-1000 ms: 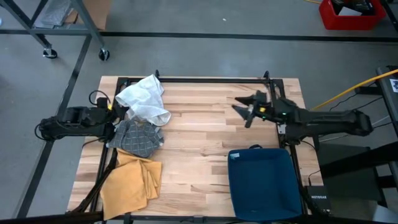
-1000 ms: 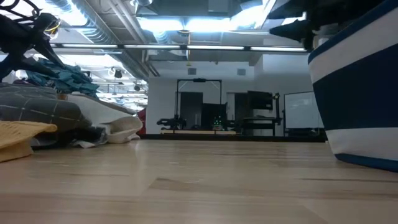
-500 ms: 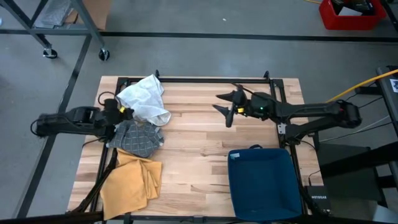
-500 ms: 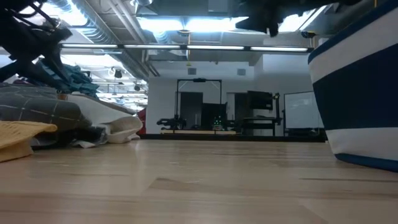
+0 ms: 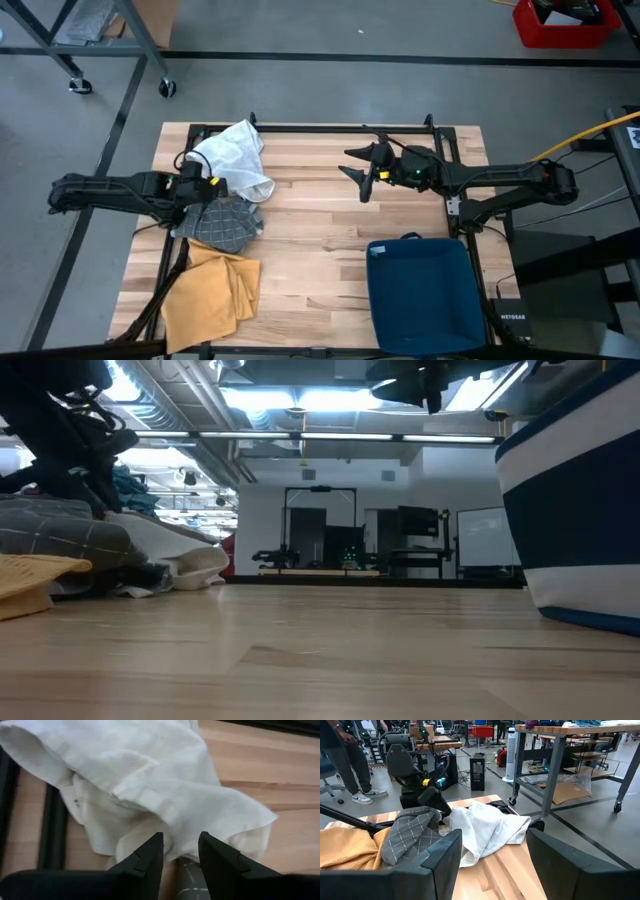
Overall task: Fold towel
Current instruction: Fold the white towel
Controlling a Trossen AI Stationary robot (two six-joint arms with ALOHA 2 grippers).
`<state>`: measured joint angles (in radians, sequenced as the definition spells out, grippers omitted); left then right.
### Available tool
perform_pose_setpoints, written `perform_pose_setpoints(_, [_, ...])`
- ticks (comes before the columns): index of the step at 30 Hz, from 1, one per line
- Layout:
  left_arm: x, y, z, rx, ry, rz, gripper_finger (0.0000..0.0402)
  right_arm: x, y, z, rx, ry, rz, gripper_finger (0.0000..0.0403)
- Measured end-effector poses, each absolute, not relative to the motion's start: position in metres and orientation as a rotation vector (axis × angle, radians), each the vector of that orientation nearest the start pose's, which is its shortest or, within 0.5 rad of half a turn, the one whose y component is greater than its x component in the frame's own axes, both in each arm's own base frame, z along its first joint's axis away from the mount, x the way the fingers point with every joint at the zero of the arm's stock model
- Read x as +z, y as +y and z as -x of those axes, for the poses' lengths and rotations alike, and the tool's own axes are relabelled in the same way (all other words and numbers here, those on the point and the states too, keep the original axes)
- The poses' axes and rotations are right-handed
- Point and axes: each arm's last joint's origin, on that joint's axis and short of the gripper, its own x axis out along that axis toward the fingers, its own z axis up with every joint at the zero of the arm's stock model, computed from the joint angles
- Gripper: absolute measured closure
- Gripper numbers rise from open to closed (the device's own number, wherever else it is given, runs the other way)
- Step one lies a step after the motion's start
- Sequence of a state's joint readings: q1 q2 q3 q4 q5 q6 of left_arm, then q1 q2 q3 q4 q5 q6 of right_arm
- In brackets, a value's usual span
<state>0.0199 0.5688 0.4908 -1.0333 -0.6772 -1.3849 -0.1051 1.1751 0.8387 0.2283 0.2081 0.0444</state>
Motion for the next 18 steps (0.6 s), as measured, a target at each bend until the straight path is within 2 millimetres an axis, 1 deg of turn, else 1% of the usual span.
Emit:
perform_pose_setpoints(7, [0.202, 0.026, -0.092, 1.268, 0.444, 0.839, 0.0288, 0.313, -0.034, -0.263, -0.315, 0.101, -0.039, 0.0173])
perform_pose_setpoints(10, [0.202, 0.029, -0.096, 1.280, 0.421, 0.851, 0.0288, 0.313, -0.034, -0.263, -0.315, 0.101, -0.040, 0.0173])
perform_pose_setpoints(13, [0.203, 0.031, -0.102, 1.264, 0.419, 0.825, 0.0289, 0.313, -0.034, -0.263, -0.315, 0.101, -0.040, 0.0173])
perform_pose_setpoints(15, [0.204, 0.033, -0.106, 1.243, 0.422, 0.796, 0.0297, 0.313, -0.034, -0.263, -0.315, 0.100, -0.040, 0.0173])
perform_pose_setpoints(18, [0.206, 0.034, -0.113, 1.197, 0.416, 0.752, 0.0327, 0.312, -0.034, -0.263, -0.315, 0.102, -0.041, 0.0173])
